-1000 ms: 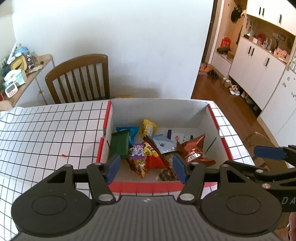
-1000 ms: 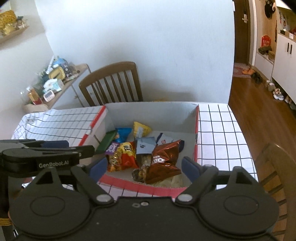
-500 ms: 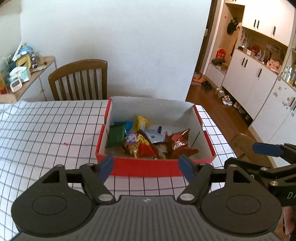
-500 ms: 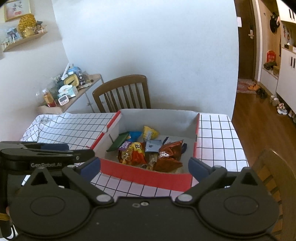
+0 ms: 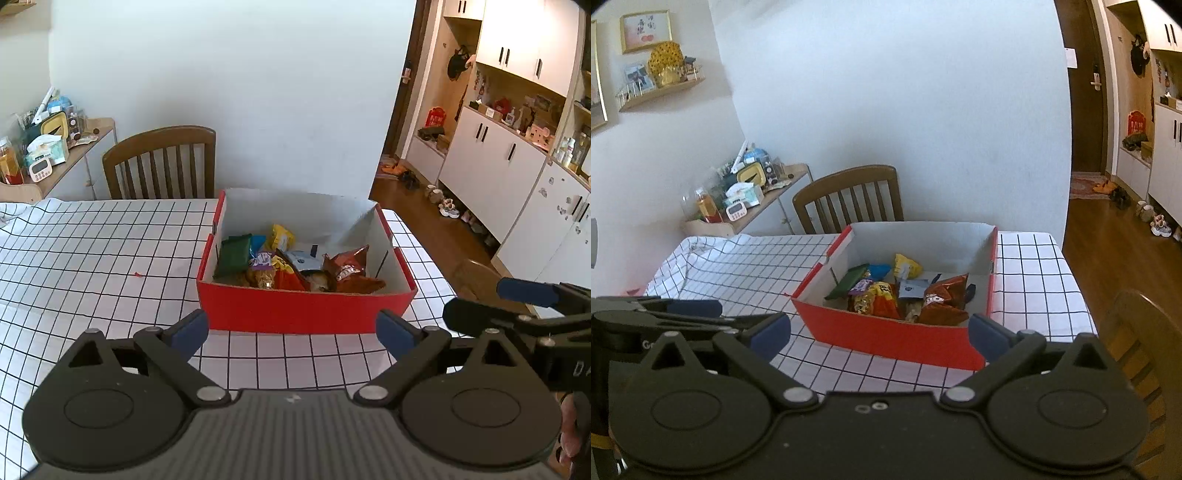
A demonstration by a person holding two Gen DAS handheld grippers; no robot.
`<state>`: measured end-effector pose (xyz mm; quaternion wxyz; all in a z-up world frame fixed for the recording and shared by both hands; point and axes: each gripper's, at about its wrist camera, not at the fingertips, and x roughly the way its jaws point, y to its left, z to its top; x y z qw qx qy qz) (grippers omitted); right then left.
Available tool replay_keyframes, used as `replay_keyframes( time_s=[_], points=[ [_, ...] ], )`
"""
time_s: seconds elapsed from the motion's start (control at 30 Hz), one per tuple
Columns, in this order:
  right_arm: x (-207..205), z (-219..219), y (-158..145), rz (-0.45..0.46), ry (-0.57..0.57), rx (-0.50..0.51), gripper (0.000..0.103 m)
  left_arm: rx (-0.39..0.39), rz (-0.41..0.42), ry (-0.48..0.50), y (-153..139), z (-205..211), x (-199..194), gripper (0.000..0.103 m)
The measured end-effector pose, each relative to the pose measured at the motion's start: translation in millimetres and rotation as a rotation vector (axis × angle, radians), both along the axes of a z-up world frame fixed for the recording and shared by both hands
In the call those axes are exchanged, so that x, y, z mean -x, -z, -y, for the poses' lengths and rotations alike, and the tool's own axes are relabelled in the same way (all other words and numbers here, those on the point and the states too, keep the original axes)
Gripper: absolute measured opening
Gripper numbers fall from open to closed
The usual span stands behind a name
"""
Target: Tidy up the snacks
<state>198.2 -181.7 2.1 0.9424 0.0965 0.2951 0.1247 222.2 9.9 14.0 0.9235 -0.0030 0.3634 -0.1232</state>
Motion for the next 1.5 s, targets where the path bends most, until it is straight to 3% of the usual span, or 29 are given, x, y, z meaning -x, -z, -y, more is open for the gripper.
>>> replay_keyframes(
  time_s=[0.57,0.8,1.5],
  points=[
    [10.2,1.6,-15.4,0.013,0.016,0.009,0.103,-0.008,0.025,0.025,-25.2,9.1,7.9,0.098],
    [10.6,10.2,-19.9,0.011,0.035,-0.041,0.103,0.003,0.038,0.032,-28.7,11.8,11.1,0.098],
    [14.7,10.4,-19.7,0.002,0.040,-0.042,0.103,0.026,0.045,0.031,-31.1,10.1,16.1,0.098]
  ],
)
